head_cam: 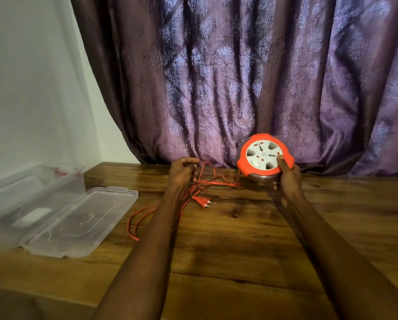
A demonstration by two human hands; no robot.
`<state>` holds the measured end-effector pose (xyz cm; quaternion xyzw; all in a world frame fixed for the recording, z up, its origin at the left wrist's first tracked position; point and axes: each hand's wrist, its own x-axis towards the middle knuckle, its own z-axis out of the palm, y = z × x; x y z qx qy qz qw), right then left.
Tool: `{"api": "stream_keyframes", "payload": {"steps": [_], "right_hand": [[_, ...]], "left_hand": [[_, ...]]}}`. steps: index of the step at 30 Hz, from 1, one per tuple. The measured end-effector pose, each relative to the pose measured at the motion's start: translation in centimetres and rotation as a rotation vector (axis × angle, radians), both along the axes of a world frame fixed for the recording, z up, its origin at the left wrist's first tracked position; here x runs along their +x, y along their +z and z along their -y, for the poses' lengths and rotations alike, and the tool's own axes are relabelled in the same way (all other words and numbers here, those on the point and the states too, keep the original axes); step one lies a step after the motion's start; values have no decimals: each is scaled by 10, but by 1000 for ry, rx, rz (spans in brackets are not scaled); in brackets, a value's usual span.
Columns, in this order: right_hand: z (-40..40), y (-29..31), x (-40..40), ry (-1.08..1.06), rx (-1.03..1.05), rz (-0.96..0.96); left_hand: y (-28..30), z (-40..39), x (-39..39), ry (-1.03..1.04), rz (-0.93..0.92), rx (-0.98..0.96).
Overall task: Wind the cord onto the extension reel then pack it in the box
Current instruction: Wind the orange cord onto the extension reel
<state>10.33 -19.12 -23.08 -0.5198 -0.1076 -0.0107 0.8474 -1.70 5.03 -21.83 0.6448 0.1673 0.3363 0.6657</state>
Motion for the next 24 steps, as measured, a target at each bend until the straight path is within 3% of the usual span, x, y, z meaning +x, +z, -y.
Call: {"api": "stream_keyframes", "payload": {"steps": [7, 12, 24], "right_hand": [[-9, -1, -5, 3, -48, 20], [-9, -4, -7, 5, -59, 27], [-18, -12, -13, 73, -106, 41]], "left_hand": [[-5, -18, -20, -44, -410, 431], [5, -24, -35, -125, -593, 526], [4, -13, -40, -151, -642, 732]]}}
